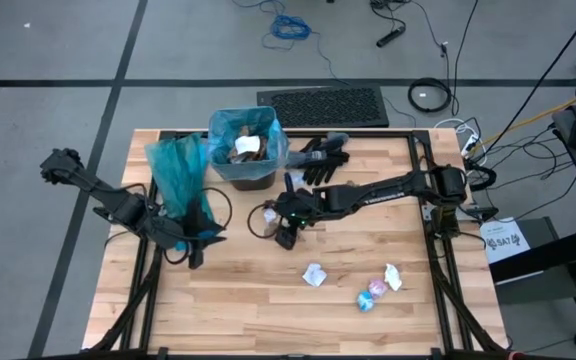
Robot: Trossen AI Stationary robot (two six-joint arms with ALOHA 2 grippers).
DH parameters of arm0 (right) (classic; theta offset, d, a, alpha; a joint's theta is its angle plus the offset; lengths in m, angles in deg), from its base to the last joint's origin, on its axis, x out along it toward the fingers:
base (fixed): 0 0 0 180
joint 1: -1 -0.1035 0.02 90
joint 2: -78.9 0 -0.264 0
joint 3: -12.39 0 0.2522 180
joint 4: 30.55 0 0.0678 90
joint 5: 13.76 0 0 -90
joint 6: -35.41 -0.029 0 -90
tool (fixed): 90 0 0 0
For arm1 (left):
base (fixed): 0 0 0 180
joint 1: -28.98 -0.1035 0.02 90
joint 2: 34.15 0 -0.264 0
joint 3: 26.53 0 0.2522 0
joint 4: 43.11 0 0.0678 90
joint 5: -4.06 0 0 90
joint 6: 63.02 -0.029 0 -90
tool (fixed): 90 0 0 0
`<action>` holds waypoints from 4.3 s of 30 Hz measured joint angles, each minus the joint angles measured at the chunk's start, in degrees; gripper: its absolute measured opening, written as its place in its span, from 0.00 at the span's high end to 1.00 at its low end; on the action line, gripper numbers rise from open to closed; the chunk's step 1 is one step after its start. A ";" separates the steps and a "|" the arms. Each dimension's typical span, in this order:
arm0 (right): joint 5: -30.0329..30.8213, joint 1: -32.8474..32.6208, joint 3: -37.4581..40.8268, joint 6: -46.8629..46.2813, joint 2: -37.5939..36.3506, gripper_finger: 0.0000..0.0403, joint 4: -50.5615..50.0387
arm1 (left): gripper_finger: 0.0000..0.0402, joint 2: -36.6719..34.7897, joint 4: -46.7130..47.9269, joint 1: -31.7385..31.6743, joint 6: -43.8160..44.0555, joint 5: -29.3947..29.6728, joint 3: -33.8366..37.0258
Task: Place trash/remove bag and relplace
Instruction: Put the brown napkin into the trash bin, then put the white cardboard into the trash bin
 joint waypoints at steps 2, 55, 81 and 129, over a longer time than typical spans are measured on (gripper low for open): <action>-0.02 0.00 -0.03 3.97 1.03 0.32 1.02 | 0.70 -0.45 -3.12 -0.03 -0.06 0.61 2.64; 8.89 11.01 -32.74 15.30 0.71 0.99 -0.04 | 0.70 -12.46 -4.68 -0.16 4.83 9.96 14.93; -4.96 23.15 -32.72 5.26 7.12 0.60 3.57 | 0.70 -15.60 -6.09 -0.16 6.47 5.60 14.90; 3.99 4.08 -32.74 1.37 16.96 0.45 -35.17 | 0.70 -15.58 -6.20 -0.20 4.94 0.66 14.90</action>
